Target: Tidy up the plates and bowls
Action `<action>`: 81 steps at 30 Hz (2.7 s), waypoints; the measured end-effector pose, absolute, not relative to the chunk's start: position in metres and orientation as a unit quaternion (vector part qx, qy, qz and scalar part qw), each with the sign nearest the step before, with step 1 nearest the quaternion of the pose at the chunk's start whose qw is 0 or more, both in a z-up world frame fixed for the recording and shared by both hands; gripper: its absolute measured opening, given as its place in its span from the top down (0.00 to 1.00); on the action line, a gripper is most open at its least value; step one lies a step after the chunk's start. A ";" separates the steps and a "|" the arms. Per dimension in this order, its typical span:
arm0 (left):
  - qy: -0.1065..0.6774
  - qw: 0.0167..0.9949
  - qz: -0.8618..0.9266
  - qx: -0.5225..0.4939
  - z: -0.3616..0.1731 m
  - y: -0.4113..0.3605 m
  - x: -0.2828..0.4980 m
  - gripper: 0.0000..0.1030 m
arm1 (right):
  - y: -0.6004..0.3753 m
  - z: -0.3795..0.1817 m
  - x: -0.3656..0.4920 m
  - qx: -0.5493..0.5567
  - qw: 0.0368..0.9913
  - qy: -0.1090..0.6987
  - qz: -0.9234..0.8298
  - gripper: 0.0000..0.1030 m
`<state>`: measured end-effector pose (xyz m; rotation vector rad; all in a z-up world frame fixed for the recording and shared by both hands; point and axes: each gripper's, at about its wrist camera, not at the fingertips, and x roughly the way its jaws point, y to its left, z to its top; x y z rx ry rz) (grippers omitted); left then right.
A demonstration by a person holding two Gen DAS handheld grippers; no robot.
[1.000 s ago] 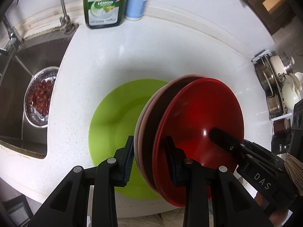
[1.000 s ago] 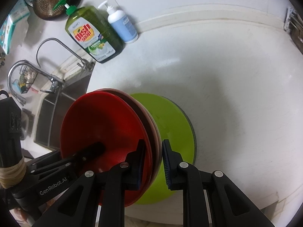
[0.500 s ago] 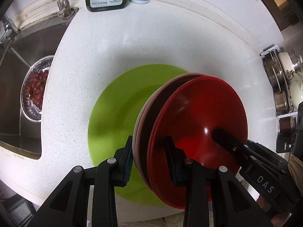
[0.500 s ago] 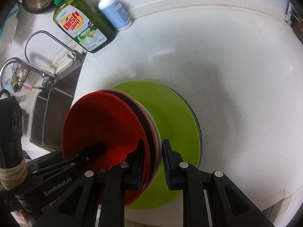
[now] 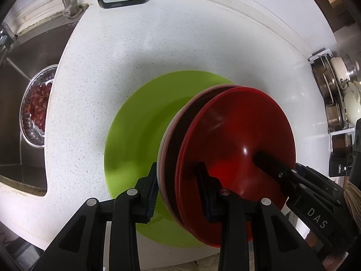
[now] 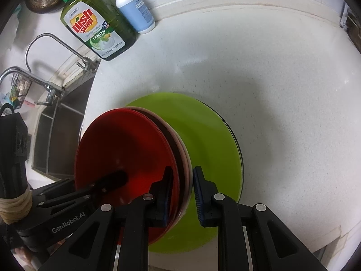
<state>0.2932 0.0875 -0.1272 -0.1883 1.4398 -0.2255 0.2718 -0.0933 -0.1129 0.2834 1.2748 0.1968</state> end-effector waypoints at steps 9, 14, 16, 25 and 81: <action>0.625 0.772 -0.107 -0.045 -0.115 0.098 0.295 0.55 | -0.092 -0.108 0.267 0.135 0.809 0.567 0.081 0.73; 0.589 0.800 -0.115 -0.017 -0.096 0.098 0.285 0.46 | -0.092 -0.092 0.251 0.135 0.832 0.533 0.071 0.59; 0.569 0.814 -0.114 -0.008 -0.085 0.097 0.277 0.44 | -0.094 -0.082 0.241 0.131 0.845 0.514 0.067 0.55; 0.459 0.885 -0.077 0.021 -0.037 0.096 0.228 0.21 | -0.109 -0.038 0.190 0.091 0.906 0.413 0.033 0.28; 0.222 0.974 -0.015 0.040 0.042 0.079 -0.123 0.00 | -0.123 0.025 -0.139 0.039 0.974 0.223 0.028 0.08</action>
